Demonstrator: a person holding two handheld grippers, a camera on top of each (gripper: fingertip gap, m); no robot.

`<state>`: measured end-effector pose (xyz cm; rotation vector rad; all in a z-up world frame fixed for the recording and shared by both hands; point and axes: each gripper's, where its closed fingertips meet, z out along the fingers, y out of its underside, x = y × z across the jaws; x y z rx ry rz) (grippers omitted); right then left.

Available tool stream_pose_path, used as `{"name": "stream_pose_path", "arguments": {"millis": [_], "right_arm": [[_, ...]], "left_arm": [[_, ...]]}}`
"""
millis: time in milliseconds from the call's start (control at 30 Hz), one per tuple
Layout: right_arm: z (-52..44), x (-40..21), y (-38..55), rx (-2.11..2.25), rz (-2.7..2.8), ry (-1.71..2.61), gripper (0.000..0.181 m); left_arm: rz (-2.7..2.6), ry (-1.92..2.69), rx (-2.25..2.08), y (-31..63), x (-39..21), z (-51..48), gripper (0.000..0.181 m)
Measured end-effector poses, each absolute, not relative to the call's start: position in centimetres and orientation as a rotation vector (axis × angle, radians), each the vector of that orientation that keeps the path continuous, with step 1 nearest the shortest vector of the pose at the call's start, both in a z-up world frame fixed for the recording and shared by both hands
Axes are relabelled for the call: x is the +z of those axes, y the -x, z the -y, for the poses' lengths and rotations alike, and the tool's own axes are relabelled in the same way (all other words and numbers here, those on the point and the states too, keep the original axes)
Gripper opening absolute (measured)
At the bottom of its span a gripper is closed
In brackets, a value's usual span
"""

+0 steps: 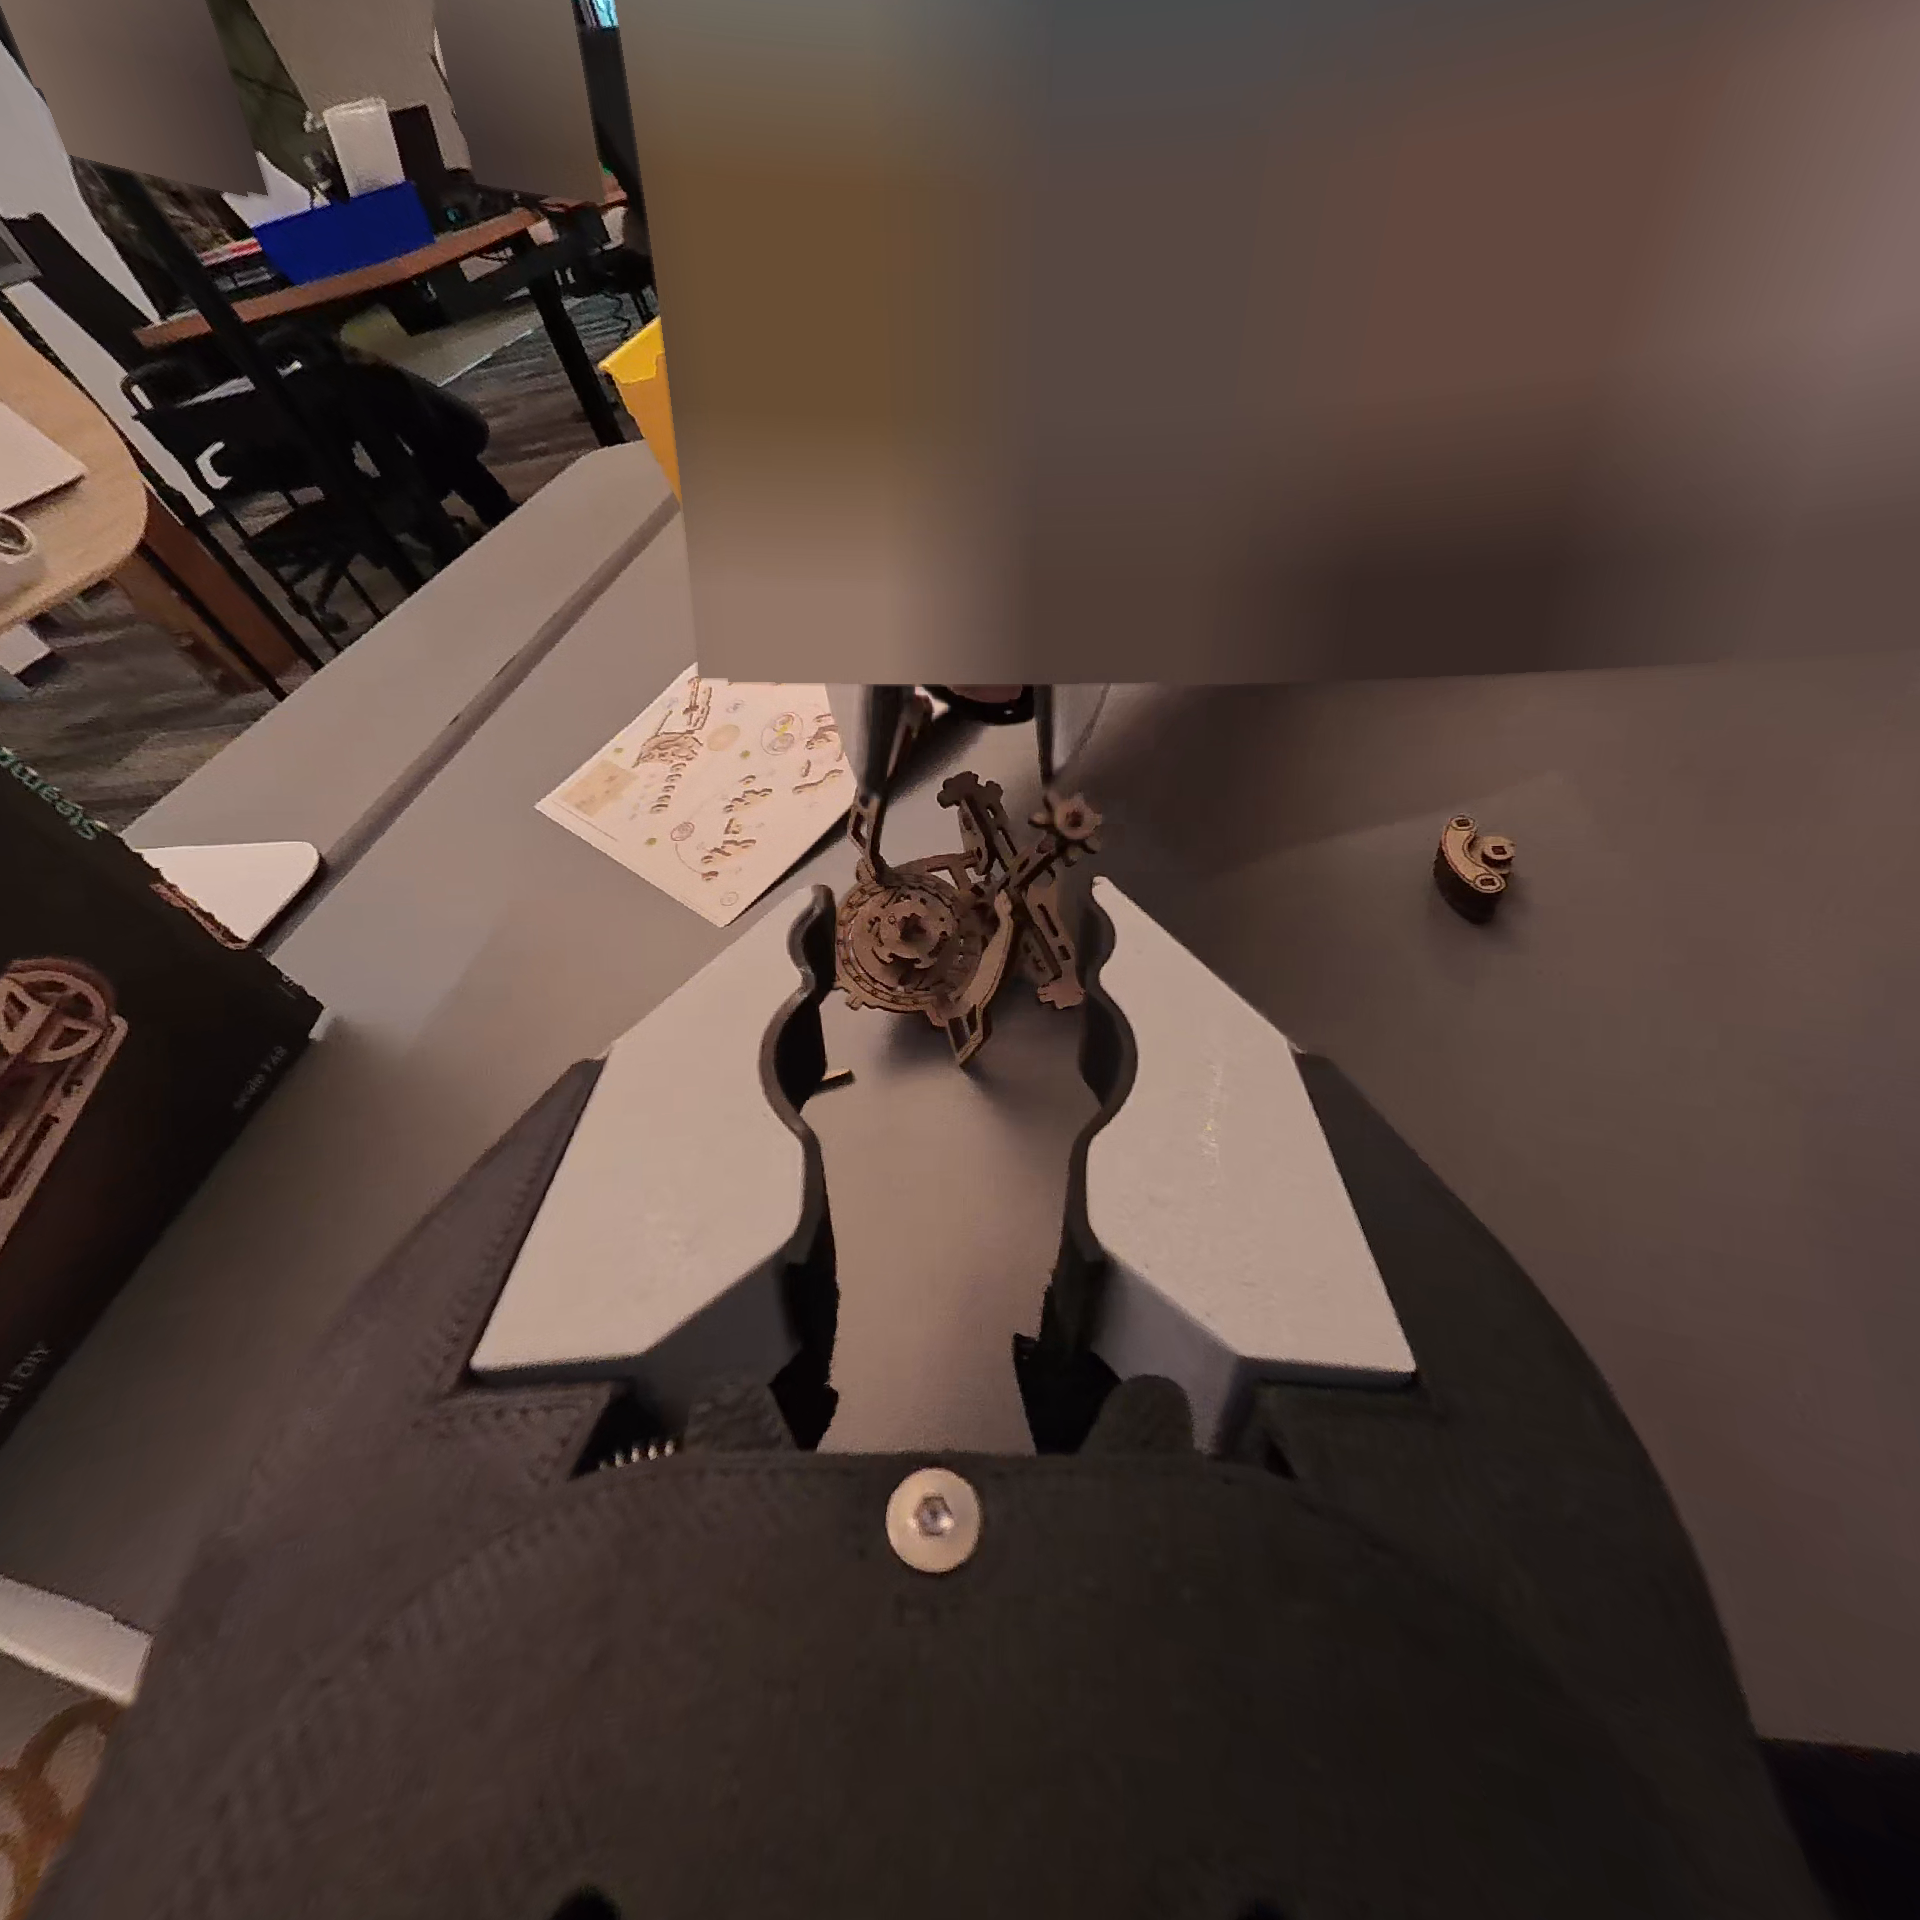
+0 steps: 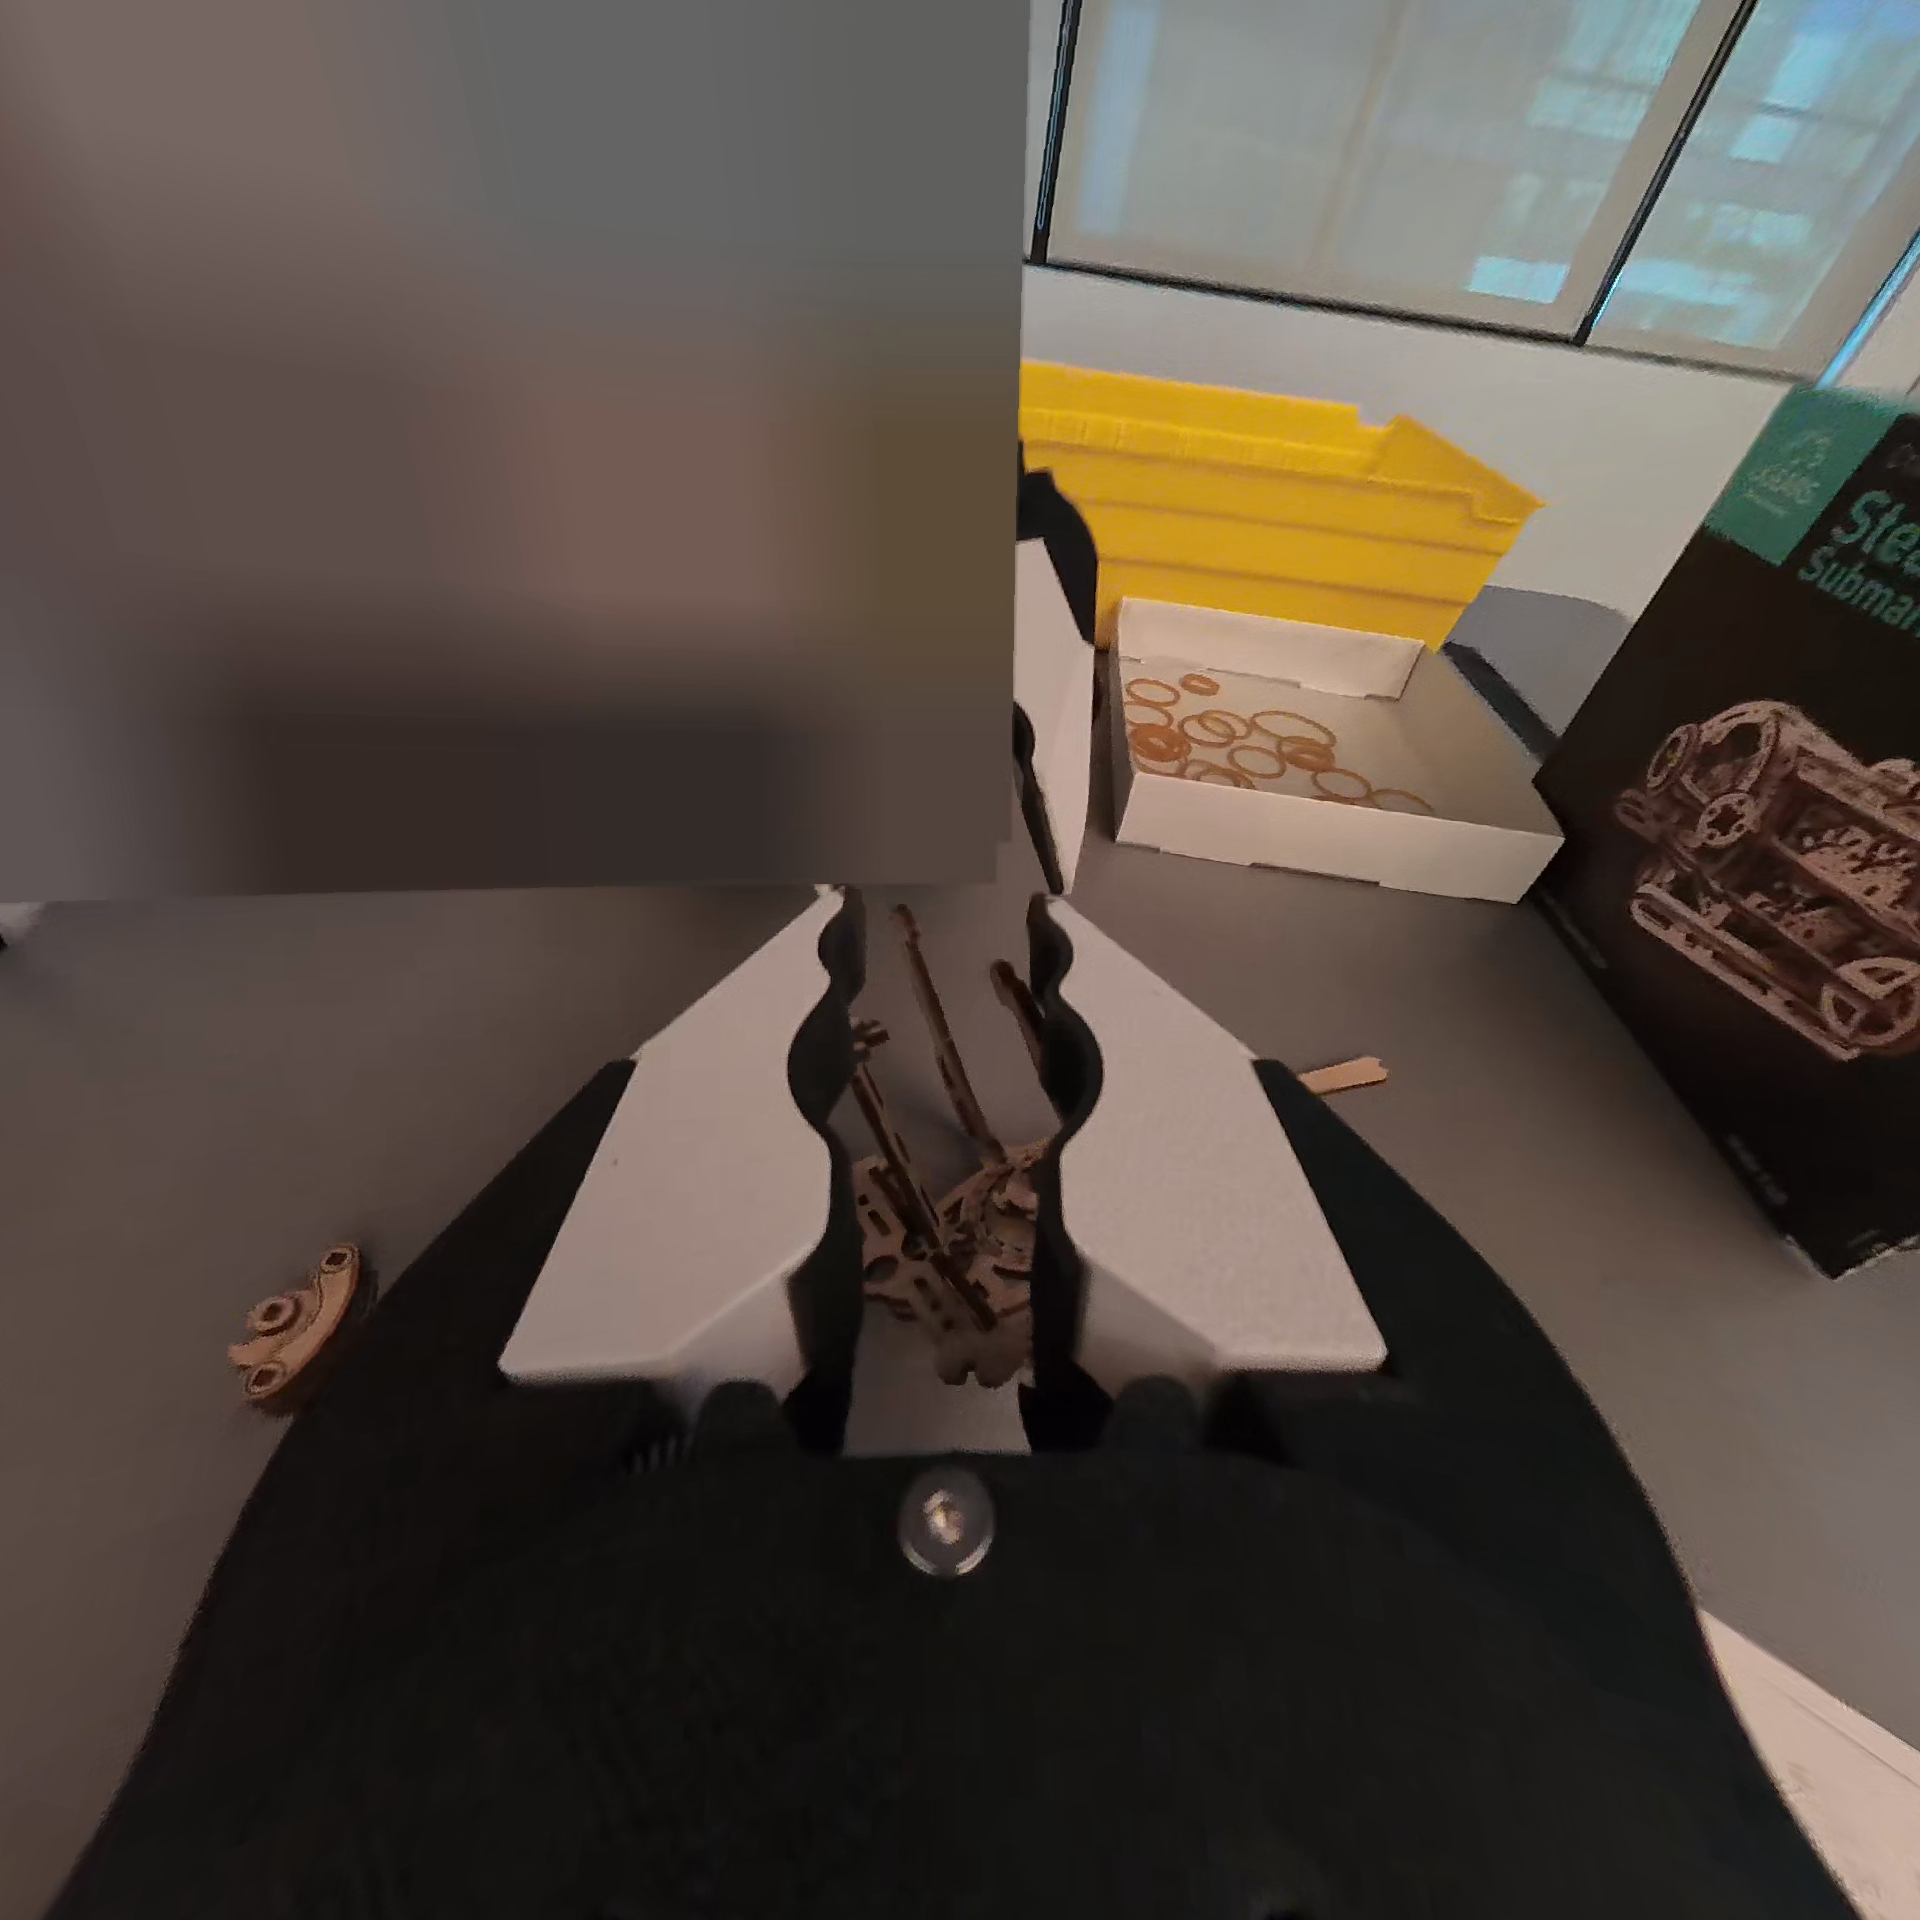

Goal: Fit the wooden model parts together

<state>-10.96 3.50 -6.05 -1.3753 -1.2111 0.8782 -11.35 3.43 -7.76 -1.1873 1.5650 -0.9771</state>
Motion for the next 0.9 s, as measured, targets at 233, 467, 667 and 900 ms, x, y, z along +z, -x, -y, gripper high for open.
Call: {"name": "stream_pose_path", "arguments": {"millis": [233, 467, 667, 900], "right_arm": [[-4.7, -4.7, 6.3, 0.785, 1.265, 1.412, 0.035], [-4.5, -11.4, 2.9, 0.706, 1.476, 1.686, 0.043], [-4.2, -14.5, 3.5, 0.710, 1.552, 1.756, 0.044], [-5.3, -14.1, 3.9, 0.616, 1.533, 1.703, 0.041]], "left_arm": [[-1.551, 1.244, -0.988, 11.2, -7.6, -3.7, 0.049], [-1.548, 1.254, -0.967, 11.3, -7.5, -4.1, 0.050], [-1.553, 1.259, -0.960, 11.3, -7.6, -4.2, 0.050], [-1.571, 1.265, -0.953, 11.2, -7.9, -4.1, 0.051]]}}
